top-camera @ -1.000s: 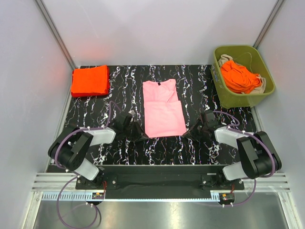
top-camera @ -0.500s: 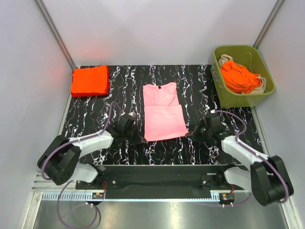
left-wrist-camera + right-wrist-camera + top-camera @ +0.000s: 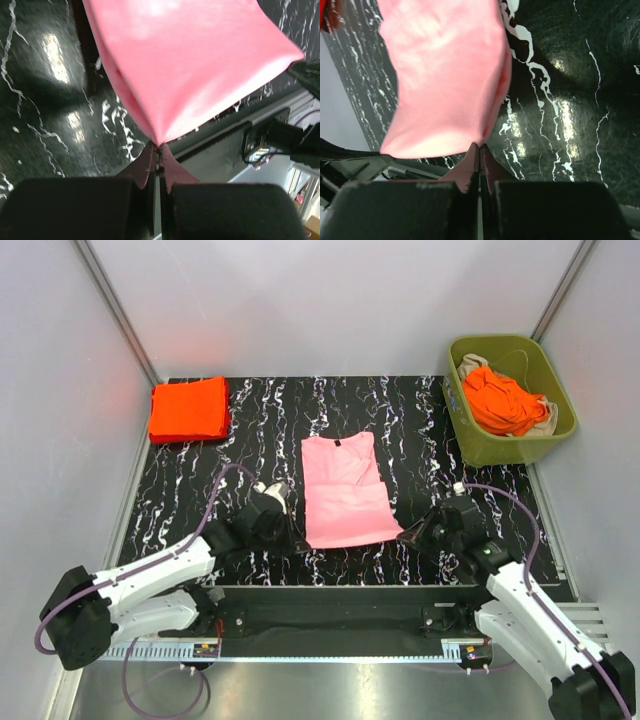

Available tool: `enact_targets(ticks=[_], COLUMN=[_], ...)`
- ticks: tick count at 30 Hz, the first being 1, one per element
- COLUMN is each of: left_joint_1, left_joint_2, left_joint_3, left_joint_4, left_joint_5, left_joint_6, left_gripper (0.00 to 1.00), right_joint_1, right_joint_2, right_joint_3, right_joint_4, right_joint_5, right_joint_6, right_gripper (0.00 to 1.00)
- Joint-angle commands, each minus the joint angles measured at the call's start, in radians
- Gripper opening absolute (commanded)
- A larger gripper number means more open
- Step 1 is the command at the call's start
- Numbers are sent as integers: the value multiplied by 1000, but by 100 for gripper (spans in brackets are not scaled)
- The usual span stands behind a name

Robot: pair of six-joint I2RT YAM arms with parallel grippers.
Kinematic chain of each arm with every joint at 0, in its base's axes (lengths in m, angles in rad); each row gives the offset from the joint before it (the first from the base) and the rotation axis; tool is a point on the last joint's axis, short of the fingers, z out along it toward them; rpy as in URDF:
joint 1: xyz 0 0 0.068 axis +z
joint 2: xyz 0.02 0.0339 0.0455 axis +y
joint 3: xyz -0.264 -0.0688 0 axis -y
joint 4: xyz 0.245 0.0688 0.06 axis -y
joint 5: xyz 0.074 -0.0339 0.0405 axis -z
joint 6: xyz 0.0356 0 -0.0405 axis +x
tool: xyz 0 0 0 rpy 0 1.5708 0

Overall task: Fold and stack the t-shirts
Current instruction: Fold the tshirt

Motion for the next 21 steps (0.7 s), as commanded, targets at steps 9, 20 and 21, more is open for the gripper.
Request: enact_targets(ticks=[9,20,21], left_joint_1=[51,350,382], left_joint_2=[29,384,414], left_joint_3=[317,676,708], left_joint_4=[-223,-216,-216], left_joint_5=[-92,93,103], left_joint_6=[101,297,303], left_gripper=[0,0,0], right_joint_1=[9,-51,-59], right_joint_2=[173,648,721], right_joint_3=[376,785,842], right_joint_4=[-124,-67,-61], right_joint_5=[133,106,98], right_joint_6=[-177,-363,-372], right_gripper=[0,0,0])
